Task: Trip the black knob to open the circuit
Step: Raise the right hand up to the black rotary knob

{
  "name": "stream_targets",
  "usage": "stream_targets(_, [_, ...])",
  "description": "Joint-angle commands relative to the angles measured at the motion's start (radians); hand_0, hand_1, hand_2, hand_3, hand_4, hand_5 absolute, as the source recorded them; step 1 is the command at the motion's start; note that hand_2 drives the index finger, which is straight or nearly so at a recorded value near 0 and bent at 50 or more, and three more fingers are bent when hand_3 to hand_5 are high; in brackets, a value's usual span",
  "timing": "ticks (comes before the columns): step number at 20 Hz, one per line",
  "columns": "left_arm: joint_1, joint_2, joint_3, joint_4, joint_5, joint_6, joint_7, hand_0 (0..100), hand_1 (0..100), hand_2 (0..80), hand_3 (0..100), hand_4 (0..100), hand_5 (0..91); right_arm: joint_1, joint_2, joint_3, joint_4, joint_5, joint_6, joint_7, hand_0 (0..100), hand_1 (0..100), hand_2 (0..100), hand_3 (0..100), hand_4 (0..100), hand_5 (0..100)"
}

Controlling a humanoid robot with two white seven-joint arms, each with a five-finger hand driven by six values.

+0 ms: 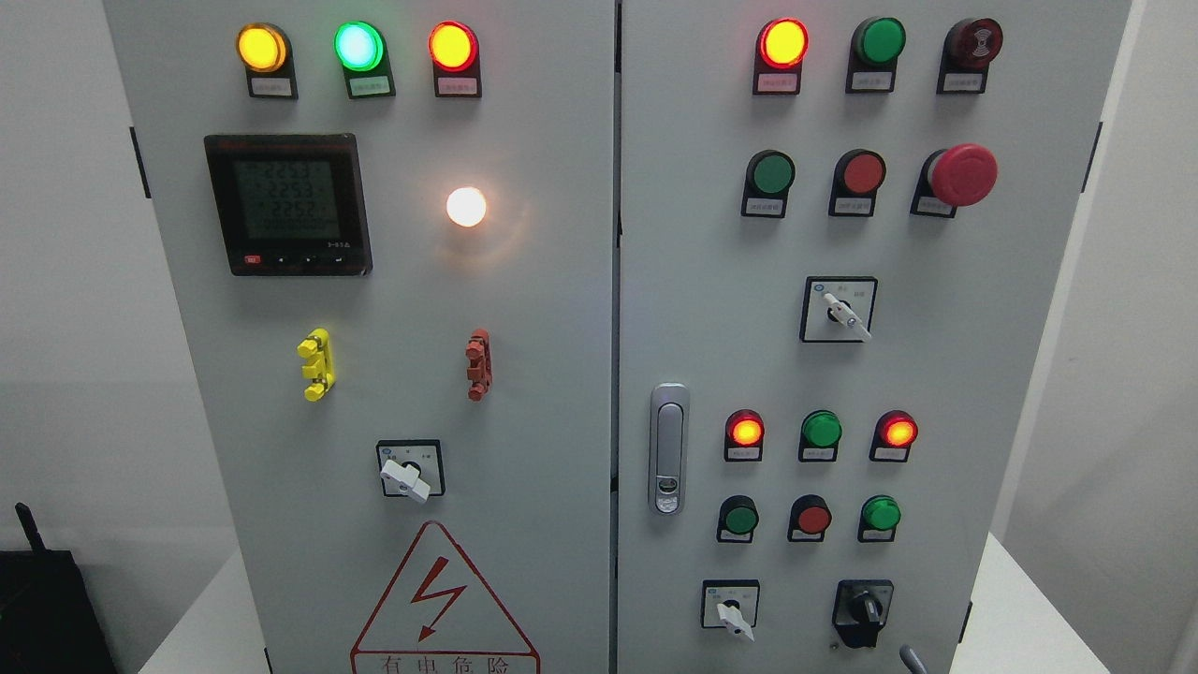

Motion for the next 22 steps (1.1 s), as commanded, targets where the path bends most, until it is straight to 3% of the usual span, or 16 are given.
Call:
stream_targets(1, [-0.004, -0.002, 0.001, 0.0, 0.002, -0.002, 0.0, 12, 39, 0.0, 0, 0, 0.0, -0.014, -0.003, 0.001, -0.024, -0.002, -0.005, 0.009, 0, 7, 1, 100, 100, 100])
stream_targets(22, [-0.004, -0.002, 0.001, 0.0, 0.002, -0.002, 0.0, 12, 39, 0.0, 0, 0, 0.0, -0.029, -0.003, 0.027, -0.021, -0.002, 0.013, 0.009, 0, 7, 1, 100, 100, 100])
